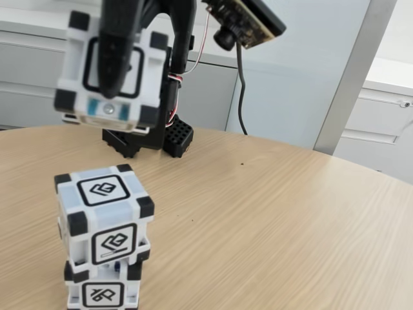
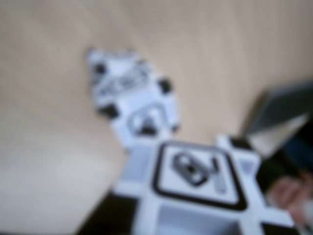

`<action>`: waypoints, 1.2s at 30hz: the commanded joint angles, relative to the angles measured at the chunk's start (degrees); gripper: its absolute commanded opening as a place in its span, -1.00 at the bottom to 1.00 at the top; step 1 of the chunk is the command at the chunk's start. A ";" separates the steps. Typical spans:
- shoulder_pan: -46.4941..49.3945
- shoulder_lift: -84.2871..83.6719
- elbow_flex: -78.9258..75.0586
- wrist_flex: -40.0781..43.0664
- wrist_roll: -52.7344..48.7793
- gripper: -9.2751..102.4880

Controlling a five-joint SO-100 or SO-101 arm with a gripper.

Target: Stack cubes from left to right.

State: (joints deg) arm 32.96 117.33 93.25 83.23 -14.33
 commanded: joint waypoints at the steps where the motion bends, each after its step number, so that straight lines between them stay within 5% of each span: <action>1: 0.62 -0.53 -0.35 -1.05 -0.26 -0.53; 36: 0.79 -7.91 -0.35 -1.14 -2.11 -0.53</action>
State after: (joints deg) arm 33.31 109.16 93.25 83.06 -15.91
